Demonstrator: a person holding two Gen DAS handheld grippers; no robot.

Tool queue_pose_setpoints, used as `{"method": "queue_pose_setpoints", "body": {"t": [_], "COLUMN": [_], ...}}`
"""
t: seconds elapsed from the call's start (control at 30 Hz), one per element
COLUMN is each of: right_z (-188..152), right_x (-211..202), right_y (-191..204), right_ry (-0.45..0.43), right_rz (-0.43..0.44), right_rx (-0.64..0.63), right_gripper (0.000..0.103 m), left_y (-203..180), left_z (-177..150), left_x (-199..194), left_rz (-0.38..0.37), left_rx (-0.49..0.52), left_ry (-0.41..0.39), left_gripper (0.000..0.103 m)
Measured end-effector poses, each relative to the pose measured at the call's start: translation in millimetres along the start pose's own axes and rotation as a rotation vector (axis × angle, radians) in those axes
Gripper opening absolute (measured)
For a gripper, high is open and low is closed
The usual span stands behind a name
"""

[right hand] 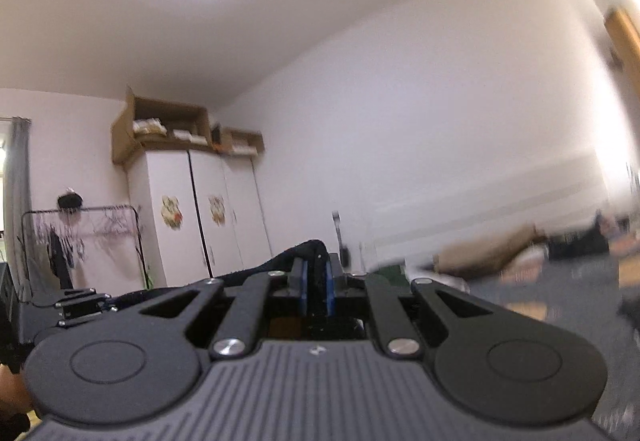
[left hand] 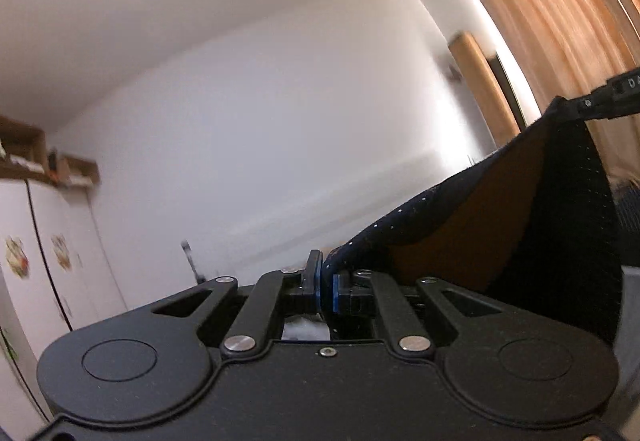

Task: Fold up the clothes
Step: 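Raise the jacket high with both tools, shaking it out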

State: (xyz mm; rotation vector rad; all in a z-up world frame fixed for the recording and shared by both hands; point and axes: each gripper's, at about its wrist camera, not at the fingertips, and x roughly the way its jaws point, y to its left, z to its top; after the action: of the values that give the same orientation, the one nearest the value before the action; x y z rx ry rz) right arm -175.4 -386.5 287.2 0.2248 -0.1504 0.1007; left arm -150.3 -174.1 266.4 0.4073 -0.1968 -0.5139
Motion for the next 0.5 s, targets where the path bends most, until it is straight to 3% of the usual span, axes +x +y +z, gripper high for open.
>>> {"method": "queue_pose_setpoints", "body": {"t": [0.3,0.4,0.5], "right_z": [112.9,129.7,128.4], "right_x": [-19.3,-16.8,-1.2], "right_y": [33.7,35.5,24.5], "right_ry": [-0.169,-0.191,-0.172], "right_rz": [0.003,-0.015,-0.040], "right_rx": [-0.141,-0.173,-0.172], "right_gripper": [0.008,0.008,0.008], "left_y": [12.1,6.3,-0.1], "left_z": [123.8,140.1,135.1], "left_x": [-43.4,-39.6,-19.5], "left_rz": [0.109,0.117,0.099], "left_rx": [0.115,0.132,0.125], "left_ry": [-0.173,-0.195,-0.179], "left_gripper": [0.006,0.006,0.006]}}
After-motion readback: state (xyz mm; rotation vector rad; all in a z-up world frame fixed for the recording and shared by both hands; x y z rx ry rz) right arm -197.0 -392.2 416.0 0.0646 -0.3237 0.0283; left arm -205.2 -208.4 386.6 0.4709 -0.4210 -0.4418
